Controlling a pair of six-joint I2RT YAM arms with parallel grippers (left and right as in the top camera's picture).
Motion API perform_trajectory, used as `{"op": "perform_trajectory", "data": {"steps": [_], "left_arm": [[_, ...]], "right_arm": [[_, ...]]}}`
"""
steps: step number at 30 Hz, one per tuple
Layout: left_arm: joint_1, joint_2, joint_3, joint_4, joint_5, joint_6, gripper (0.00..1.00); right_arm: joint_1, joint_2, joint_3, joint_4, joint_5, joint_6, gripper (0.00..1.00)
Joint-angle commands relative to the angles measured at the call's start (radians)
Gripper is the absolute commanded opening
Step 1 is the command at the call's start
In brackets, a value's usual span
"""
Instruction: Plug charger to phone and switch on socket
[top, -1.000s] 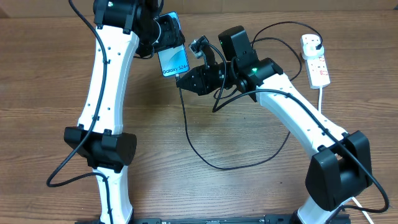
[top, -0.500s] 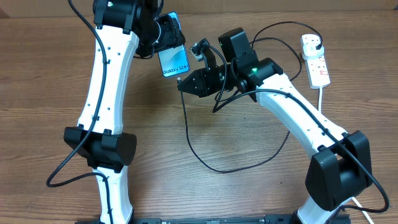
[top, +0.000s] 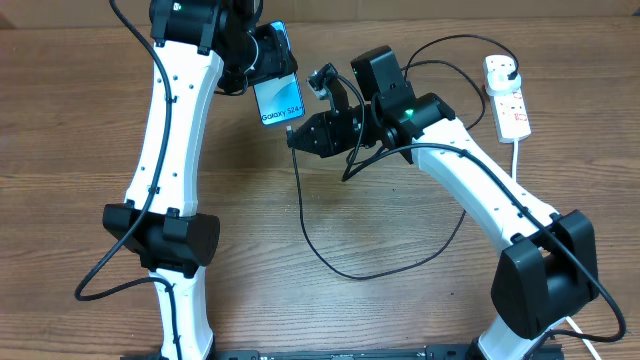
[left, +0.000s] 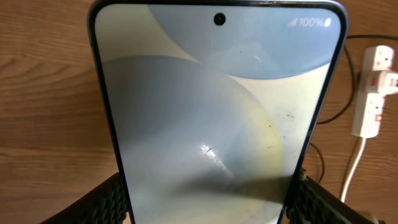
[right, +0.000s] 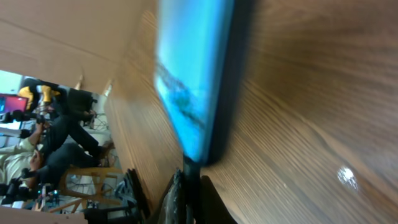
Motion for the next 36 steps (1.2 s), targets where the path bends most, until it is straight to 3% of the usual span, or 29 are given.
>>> {"op": "perform_trajectory", "data": {"steps": [1, 14, 22, 28, 36], "left_arm": [[0.006, -0.029, 0.021, -0.009, -0.04, -0.014, 0.04], [0.005, -0.029, -0.244, 0.06, -0.019, -0.089, 0.04], [0.005, -0.029, -0.26, 0.087, -0.013, -0.089, 0.04], [0.006, -0.029, -0.26, 0.154, 0.082, -0.025, 0.04], [0.006, -0.029, -0.258, 0.166, 0.108, -0.006, 0.04]], "right_arm": [[-0.014, -0.014, 0.013, -0.039, 0.063, 0.003, 0.04], [-0.059, -0.014, 0.013, -0.128, 0.127, 0.021, 0.04], [-0.059, -0.013, 0.013, -0.133, 0.132, 0.026, 0.04], [-0.044, -0.013, -0.014, -0.124, -0.005, -0.036, 0.04], [-0.013, -0.01, -0.026, -0.129, -0.023, -0.054, 0.04]]}}
